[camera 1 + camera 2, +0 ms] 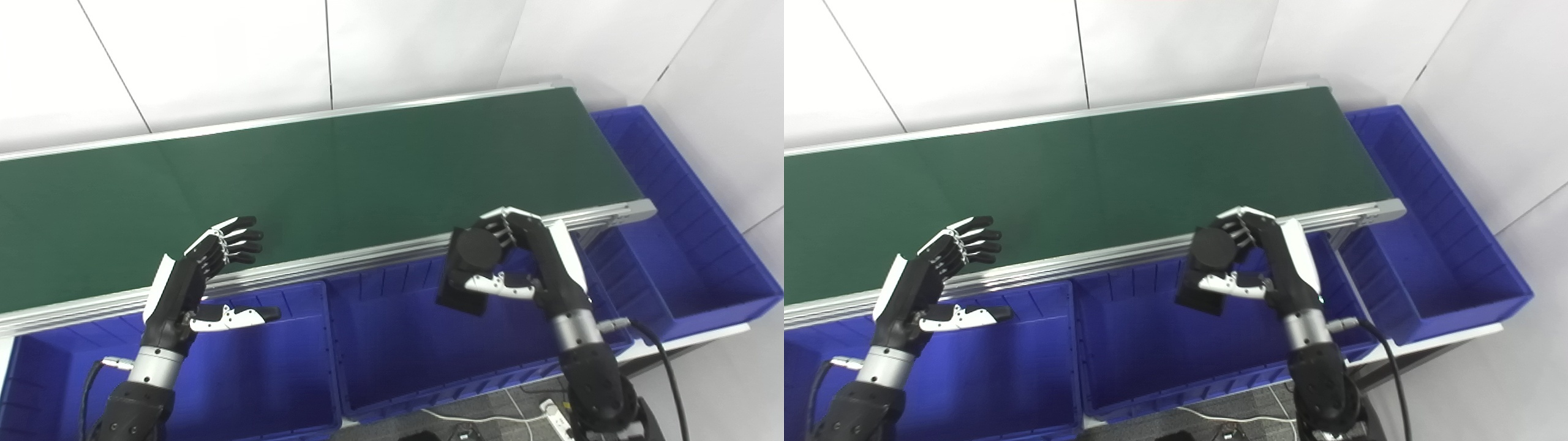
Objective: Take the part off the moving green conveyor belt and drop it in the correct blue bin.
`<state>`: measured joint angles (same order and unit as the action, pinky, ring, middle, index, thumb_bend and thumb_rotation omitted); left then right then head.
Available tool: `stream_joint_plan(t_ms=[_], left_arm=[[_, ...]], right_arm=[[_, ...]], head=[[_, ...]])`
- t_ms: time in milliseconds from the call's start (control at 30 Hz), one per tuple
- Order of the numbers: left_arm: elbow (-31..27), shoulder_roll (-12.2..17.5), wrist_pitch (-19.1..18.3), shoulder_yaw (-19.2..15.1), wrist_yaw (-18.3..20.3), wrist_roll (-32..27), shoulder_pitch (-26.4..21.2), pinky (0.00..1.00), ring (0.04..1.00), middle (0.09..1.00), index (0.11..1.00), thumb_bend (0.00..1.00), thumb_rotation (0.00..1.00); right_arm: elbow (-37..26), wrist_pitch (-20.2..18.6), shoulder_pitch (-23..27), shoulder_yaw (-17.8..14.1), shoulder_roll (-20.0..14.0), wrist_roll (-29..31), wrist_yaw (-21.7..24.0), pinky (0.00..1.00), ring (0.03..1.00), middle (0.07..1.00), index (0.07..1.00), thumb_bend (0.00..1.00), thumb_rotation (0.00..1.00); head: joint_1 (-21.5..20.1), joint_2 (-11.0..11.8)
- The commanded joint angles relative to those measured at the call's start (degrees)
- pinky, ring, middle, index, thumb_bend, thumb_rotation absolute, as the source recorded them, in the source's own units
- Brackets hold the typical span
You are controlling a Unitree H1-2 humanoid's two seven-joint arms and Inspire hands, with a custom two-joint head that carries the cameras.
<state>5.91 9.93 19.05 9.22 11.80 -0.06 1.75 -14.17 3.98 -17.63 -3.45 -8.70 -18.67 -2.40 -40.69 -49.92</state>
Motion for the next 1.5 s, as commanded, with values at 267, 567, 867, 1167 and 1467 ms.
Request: stream_joint_plan(t_ms=[267, 567, 867, 1167, 1467], left_arm=[[-2.1, 0.2, 1.5, -0.7, 0.5, 0.3, -0.4, 0.63, 0.68, 0.722, 0.775, 0.81, 0.0], [-3.9, -0.2, 0.2, -0.5, 0.6, 0.8, 0.3, 0.64, 0.685, 0.723, 0.774, 0.81, 0.0], [-5.0, -0.5, -0.6, -0.4, 0.5, 1.5, 0.6, 0.63, 0.683, 0.721, 0.775, 0.82, 0.0], [-5.1, -0.8, -1.0, -0.3, 0.4, 1.8, 0.9, 0.63, 0.683, 0.726, 0.777, 0.82, 0.0], [-5.3, -1.0, -0.9, -0.4, 0.4, 2.0, 1.1, 0.63, 0.685, 0.725, 0.772, 0.82, 0.0]], right_arm=[[7.0, 6.1, -0.2, -0.8, -0.5, -1.0, -4.4, 0.29, 0.384, 0.464, 0.526, 0.52, 0.0], [12.3, 9.7, 0.3, -0.1, -0.6, -1.8, -6.2, 0.31, 0.393, 0.486, 0.528, 0.52, 0.0], [11.7, 10.7, 0.1, 0.8, -1.1, -1.8, -6.2, 0.51, 0.617, 0.702, 0.7, 0.95, 0.04], [10.8, 10.9, -0.7, 0.8, -1.6, -1.8, -6.3, 0.58, 0.711, 0.816, 0.776, 1.0, 0.1], [10.2, 11.4, -0.9, 0.9, -1.6, -0.9, -6.0, 0.59, 0.717, 0.838, 0.787, 1.0, 0.11]], head=[[0.9, -0.2], [2.3, -0.1], [2.8, 0.0], [4.1, 0.2], [4.4, 0.4]])
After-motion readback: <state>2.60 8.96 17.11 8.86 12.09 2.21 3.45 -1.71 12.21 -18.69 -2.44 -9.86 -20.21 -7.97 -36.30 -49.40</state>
